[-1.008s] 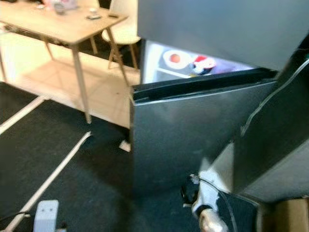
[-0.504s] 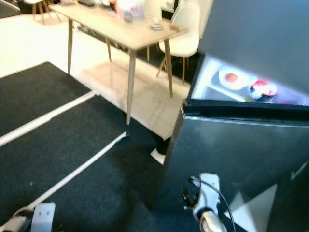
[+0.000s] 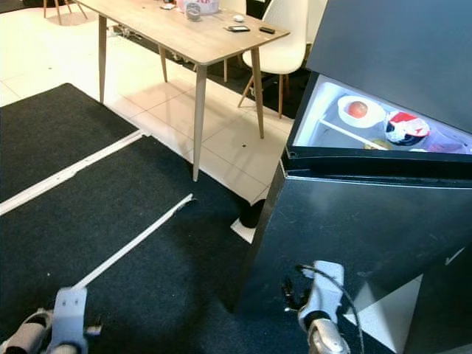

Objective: Restocking fridge

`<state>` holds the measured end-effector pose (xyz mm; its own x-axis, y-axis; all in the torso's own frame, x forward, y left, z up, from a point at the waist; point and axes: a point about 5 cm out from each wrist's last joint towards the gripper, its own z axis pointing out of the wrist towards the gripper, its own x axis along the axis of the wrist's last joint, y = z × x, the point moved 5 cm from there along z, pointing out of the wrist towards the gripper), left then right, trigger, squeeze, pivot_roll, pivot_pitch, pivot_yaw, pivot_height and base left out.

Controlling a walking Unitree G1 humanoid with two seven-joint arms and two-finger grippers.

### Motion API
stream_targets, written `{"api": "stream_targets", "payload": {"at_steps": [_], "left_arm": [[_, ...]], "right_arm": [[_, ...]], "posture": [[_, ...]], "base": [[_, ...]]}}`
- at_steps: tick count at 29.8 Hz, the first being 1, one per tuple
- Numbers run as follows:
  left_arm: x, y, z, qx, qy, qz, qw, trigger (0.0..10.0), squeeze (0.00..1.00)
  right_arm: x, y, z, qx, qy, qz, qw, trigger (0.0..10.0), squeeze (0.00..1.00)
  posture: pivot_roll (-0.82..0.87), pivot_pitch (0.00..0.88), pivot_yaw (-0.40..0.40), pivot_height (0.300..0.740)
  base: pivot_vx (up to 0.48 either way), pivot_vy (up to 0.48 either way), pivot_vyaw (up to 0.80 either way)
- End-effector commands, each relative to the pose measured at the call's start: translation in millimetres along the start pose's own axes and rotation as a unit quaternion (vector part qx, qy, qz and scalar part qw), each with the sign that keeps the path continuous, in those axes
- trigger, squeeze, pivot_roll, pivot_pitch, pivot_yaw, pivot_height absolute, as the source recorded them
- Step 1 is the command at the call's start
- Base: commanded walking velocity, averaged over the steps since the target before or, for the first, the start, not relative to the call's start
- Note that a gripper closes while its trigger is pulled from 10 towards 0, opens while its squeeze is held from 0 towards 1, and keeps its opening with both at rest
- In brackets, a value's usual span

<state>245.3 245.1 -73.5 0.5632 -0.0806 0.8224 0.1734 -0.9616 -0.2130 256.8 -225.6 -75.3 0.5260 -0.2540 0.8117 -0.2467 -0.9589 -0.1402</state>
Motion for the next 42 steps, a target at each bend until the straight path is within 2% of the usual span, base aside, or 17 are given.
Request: {"api": "stream_targets", "payload": {"at_steps": [1,2,5,9,12,13,16,18,20,24,27,29,32,42], "left_arm": [[18,14.8,2.7,-0.021,0.035,0.014,0.999,10.0,0.0],[42,23.7,7.7,-0.028,0.067,0.009,0.997,10.0,0.0],[51,26.1,10.0,-0.028,0.078,0.002,0.997,10.0,0.0],[89,23.3,17.3,-0.004,0.121,-0.036,0.992,10.0,0.0],[108,15.7,19.1,0.017,0.146,-0.051,0.988,10.0,0.0],[108,15.7,19.1,0.017,0.146,-0.051,0.988,10.0,0.0],[126,11.5,15.7,0.027,0.185,-0.024,0.982,10.0,0.0],[132,18.2,8.9,0.015,0.217,0.035,0.975,10.0,0.0],[130,24.5,3.6,0.003,0.232,0.069,0.97,10.0,0.0],[125,28.1,-3.2,-0.003,0.237,0.073,0.969,10.0,0.0],[124,28.0,-5.6,-0.002,0.238,0.072,0.969,10.0,0.0],[125,25.5,-7.9,0.004,0.24,0.066,0.969,10.0,0.0],[126,22.6,-8.4,0.011,0.24,0.06,0.969,10.0,0.0],[131,16.9,-6.9,0.019,0.233,0.048,0.971,10.0,0.0]], "right_arm": [[-4,19.5,-3.4,-0.036,-0.007,0.024,0.999,10.0,0.0],[-7,34.4,-6.3,-0.063,-0.014,0.039,0.997,10.0,0.0],[-8,40.8,-7.6,-0.074,-0.015,0.045,0.996,10.0,0.0],[-5,57.0,-10.9,-0.095,-0.009,0.044,0.994,10.0,0.0],[1,58.4,-10.3,-0.092,0.001,0.039,0.995,10.0,0.0],[1,58.4,-10.3,-0.092,0.001,0.039,0.995,10.0,0.0],[20,51.5,-6.9,-0.076,0.043,0.03,0.996,10.0,0.0],[44,44.2,-4.3,-0.067,0.095,0.002,0.993,10.0,0.0],[64,32.5,-2.3,-0.049,0.135,-0.013,0.99,10.0,0.0],[93,3.7,-0.9,-0.001,0.191,-0.036,0.981,10.0,0.0],[107,-6.9,-1.2,0.016,0.213,-0.038,0.976,10.0,0.0],[123,-25.6,-2.3,0.049,0.235,-0.053,0.969,10.0,0.0],[125,-34.1,-1.7,0.064,0.235,-0.062,0.968,10.0,0.0],[112,-32.9,-1.2,0.059,0.21,-0.072,0.973,10.0,0.0]], "posture": [[-0.05,0.062,-0.057,0.74],[-0.05,0.061,-0.053,0.74],[-0.05,0.061,-0.052,0.74],[-0.06,0.066,-0.048,0.74],[-0.06,0.065,-0.049,0.74],[-0.06,0.065,-0.049,0.74],[-0.06,0.065,-0.053,0.74],[-0.05,0.065,-0.052,0.74],[-0.05,0.063,-0.052,0.74],[-0.04,0.064,-0.053,0.74],[-0.02,0.065,-0.06,0.74],[-0.01,0.068,-0.066,0.74],[-0.01,0.067,-0.067,0.74],[-0.01,0.071,-0.061,0.74]], "base": [[0.0,0.0,0.0],[0.0,0.0,0.0],[0.0,0.0,0.0],[0.0,0.0,0.0],[0.0,0.0,0.0],[0.0,0.0,0.0],[0.0,0.0,0.0],[0.0,0.0,0.0],[0.0,0.0,0.0],[0.0,0.0,0.0],[0.0,0.0,0.0],[0.0,0.0,0.0],[0.0,0.0,0.0],[0.0,0.0,0.0]]}}
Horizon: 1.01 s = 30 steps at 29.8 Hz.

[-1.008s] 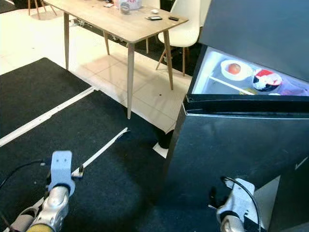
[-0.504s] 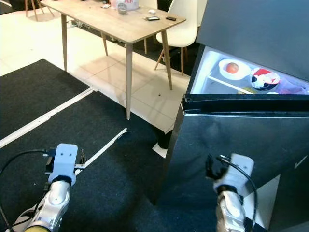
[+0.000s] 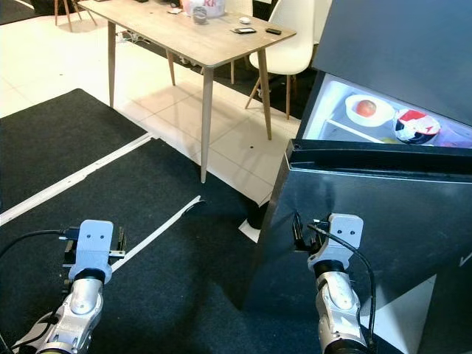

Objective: Restocking fridge

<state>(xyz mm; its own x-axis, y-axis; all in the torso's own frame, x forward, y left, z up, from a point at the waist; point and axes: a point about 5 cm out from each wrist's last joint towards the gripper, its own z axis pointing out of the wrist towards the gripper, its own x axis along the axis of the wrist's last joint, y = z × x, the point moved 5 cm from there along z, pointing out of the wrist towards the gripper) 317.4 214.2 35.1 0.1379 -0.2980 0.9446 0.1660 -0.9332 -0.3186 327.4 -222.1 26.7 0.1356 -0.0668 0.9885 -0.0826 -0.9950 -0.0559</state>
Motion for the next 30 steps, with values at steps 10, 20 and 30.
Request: {"api": "stream_targets", "payload": {"at_steps": [10,20,30], "left_arm": [[3.8,-1.2,4.9,0.006,-0.006,-0.023,1.0,10.0,0.0],[3.6,-3.1,4.8,0.006,-0.011,-0.022,1.0,10.0,0.0],[3.3,-3.2,5.6,0.002,-0.011,-0.021,1.0,10.0,0.0]], "right_arm": [[-11.9,-3.3,-5.3,0.002,-0.023,-0.001,1.0,10.0,0.0],[-13.9,-5.7,-5.6,0.002,-0.029,-0.001,1.0,10.0,0.0],[-14.3,-6.2,-5.0,0.001,-0.029,0.001,1.0,10.0,0.0]], "posture": [[-0.01,0.068,-0.06,0.74],[-0.01,0.068,-0.057,0.74],[-0.01,0.059,-0.053,0.74]], "base": [[0.123,0.0,0.0],[0.461,0.0,0.0],[0.461,0.0,0.0]]}}
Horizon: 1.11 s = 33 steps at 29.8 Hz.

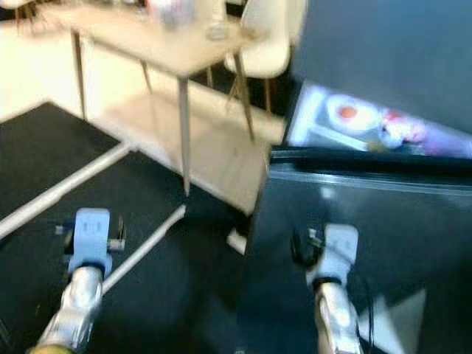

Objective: Restocking fridge

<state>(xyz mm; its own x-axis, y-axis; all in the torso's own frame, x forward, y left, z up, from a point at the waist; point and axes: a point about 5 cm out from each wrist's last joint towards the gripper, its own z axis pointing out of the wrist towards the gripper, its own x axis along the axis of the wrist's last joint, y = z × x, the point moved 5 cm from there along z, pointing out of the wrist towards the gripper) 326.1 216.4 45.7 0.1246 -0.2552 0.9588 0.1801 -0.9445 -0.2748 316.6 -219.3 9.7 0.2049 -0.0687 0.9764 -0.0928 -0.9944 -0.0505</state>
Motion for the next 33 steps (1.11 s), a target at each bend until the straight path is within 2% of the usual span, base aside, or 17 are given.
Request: {"api": "stream_targets", "payload": {"at_steps": [1,15,20,25,33], "left_arm": [[-7,0.3,-2.6,-0.001,-0.014,0.002,1.0,10.0,0.0],[-7,-1.6,-2.8,0.002,-0.015,0.001,1.0,10.0,0.0],[-10,-12.9,2.8,0.031,-0.035,-0.02,0.999,10.0,0.0],[-7,-13.5,6.2,0.022,-0.03,-0.019,0.999,10.0,0.0],[-13,-13.1,3.1,0.021,-0.038,-0.013,0.999,10.0,0.0]], "right_arm": [[4,-5.4,3.1,0.007,0.005,0.002,1.0,10.0,0.0],[7,-7.5,5.2,0.011,0.008,0.001,1.0,10.0,0.0],[6,-6.1,3.9,0.005,0.008,0.0,1.0,10.0,0.0],[5,-4.5,5.3,-0.001,0.005,-0.002,1.0,10.0,0.0],[5,-5.0,5.8,0.001,0.004,-0.002,1.0,10.0,0.0]], "posture": [[-0.01,0.059,-0.053,0.74],[0.0,0.052,-0.052,0.74],[-0.01,0.048,-0.049,0.74],[0.0,0.045,-0.047,0.74],[0.0,0.043,-0.051,0.74]], "base": [[0.461,0.0,0.0],[0.461,0.0,0.0],[0.461,0.0,0.0],[0.461,0.0,0.0],[0.461,0.0,0.0]]}}
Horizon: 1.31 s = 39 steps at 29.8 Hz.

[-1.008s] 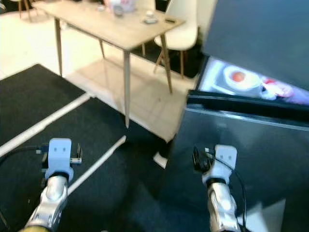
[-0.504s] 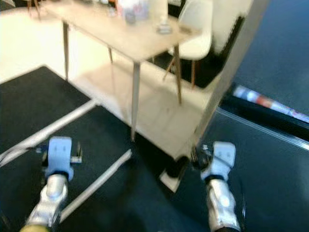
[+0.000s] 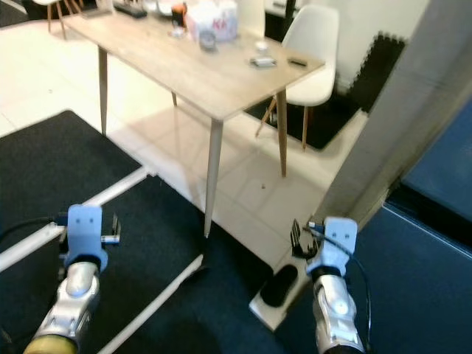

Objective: Restocking fridge

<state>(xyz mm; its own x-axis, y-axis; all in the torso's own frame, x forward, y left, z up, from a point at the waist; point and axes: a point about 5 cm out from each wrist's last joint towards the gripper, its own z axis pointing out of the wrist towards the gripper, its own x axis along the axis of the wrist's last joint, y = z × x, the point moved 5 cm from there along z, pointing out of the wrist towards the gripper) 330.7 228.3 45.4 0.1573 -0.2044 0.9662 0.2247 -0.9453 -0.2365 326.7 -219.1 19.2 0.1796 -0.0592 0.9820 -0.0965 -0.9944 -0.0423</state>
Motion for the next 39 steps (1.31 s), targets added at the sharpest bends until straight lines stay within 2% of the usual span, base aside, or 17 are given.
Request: {"api": "stream_targets", "payload": {"at_steps": [1,9,14,17,19,20,21,22,23,24,25,26,27,29,32,36,39], "left_arm": [[-10,-3.2,-3.5,0.002,-0.017,0.009,1.0,10.0,0.0],[-14,-1.7,-4.8,-0.006,-0.019,0.018,1.0,10.0,0.0],[-11,13.9,-15.3,-0.06,0.012,0.07,0.996,10.0,0.0],[-20,17.2,-26.4,-0.071,0.006,0.081,0.994,10.0,0.0],[-32,14.6,-32.5,-0.065,-0.014,0.078,0.995,10.0,0.0],[-32,14.6,-32.5,-0.065,-0.014,0.078,0.995,10.0,0.0],[-37,12.6,-35.0,-0.059,-0.024,0.076,0.995,10.0,0.0],[-37,12.6,-35.0,-0.059,-0.024,0.076,0.995,10.0,0.0],[-42,10.8,-36.9,-0.054,-0.033,0.074,0.995,10.0,0.0],[-47,9.0,-38.8,-0.05,-0.042,0.074,0.995,10.0,0.0],[-47,9.0,-38.8,-0.05,-0.042,0.074,0.995,10.0,0.0],[-50,8.0,-40.6,-0.049,-0.047,0.075,0.995,10.0,0.0],[-50,8.0,-40.6,-0.049,-0.047,0.075,0.995,10.0,0.0],[-56,6.8,-43.9,-0.048,-0.056,0.076,0.994,10.0,0.0],[-61,7.3,-46.9,-0.051,-0.066,0.077,0.994,10.0,0.0],[-63,9.1,-47.3,-0.051,-0.069,0.077,0.993,10.0,0.0],[-64,9.4,-47.5,-0.05,-0.071,0.076,0.993,10.0,0.0]], "right_arm": [[-6,-3.4,-2.1,0.004,-0.01,0.002,1.0,10.0,0.0],[-6,-4.3,-1.8,0.011,-0.012,0.002,1.0,10.0,0.0],[-23,-29.6,-10.7,0.126,-0.054,0.003,0.991,10.0,0.0],[-60,-47.0,-38.1,0.245,-0.139,-0.04,0.959,10.0,0.0],[-94,-38.5,-61.2,0.267,-0.223,-0.065,0.935,10.0,0.0],[-94,-38.5,-61.2,0.267,-0.223,-0.065,0.935,10.0,0.0],[-117,-23.5,-73.8,0.245,-0.281,-0.086,0.924,10.0,0.0],[-117,-23.5,-73.8,0.245,-0.281,-0.086,0.924,10.0,0.0],[-133,-7.0,-84.9,0.215,-0.326,-0.104,0.915,10.0,0.0],[-145,14.9,-93.5,0.158,-0.359,-0.102,0.914,10.0,0.0],[-145,14.9,-93.5,0.158,-0.359,-0.102,0.914,10.0,0.0],[-151,36.3,-99.4,0.092,-0.381,-0.088,0.916,10.0,0.0],[-151,36.3,-99.4,0.092,-0.381,-0.088,0.916,10.0,0.0],[-152,81.3,-111.0,-0.053,-0.396,-0.039,0.916,10.0,0.0],[-158,130.3,-145.1,-0.19,-0.428,0.006,0.884,10.0,0.0],[-167,148.8,-175.7,-0.229,-0.462,0.003,0.857,10.0,0.0],[-172,153.3,-189.6,-0.227,-0.481,-0.009,0.847,10.0,0.0]], "posture": [[0.0,0.043,-0.051,0.74],[0.0,0.042,-0.053,0.74],[-0.01,0.04,-0.053,0.74],[-0.01,0.046,-0.057,0.74],[0.0,0.047,-0.061,0.74],[0.0,0.047,-0.061,0.74],[0.0,0.049,-0.066,0.74],[0.0,0.049,-0.066,0.74],[0.0,0.051,-0.07,0.74],[0.0,0.053,-0.073,0.74],[0.0,0.053,-0.073,0.74],[0.0,0.054,-0.074,0.74],[0.0,0.054,-0.074,0.74],[-0.01,0.054,-0.074,0.74],[-0.02,0.05,-0.076,0.74],[-0.01,0.046,-0.08,0.74],[-0.01,0.043,-0.083,0.74]], "base": [[0.461,0.0,0.0],[0.46,0.0,0.0],[0.1,0.0,0.0],[0.0,0.0,0.0],[0.0,0.0,0.0],[0.0,0.0,0.0],[0.0,0.0,0.0],[0.0,0.0,0.0],[0.0,0.0,0.0],[0.0,0.0,0.0],[0.0,0.0,0.0],[0.0,0.0,0.0],[0.0,0.0,0.0],[0.0,0.0,0.0],[0.0,0.0,0.0],[0.0,0.0,0.0],[0.0,0.0,0.0]]}}
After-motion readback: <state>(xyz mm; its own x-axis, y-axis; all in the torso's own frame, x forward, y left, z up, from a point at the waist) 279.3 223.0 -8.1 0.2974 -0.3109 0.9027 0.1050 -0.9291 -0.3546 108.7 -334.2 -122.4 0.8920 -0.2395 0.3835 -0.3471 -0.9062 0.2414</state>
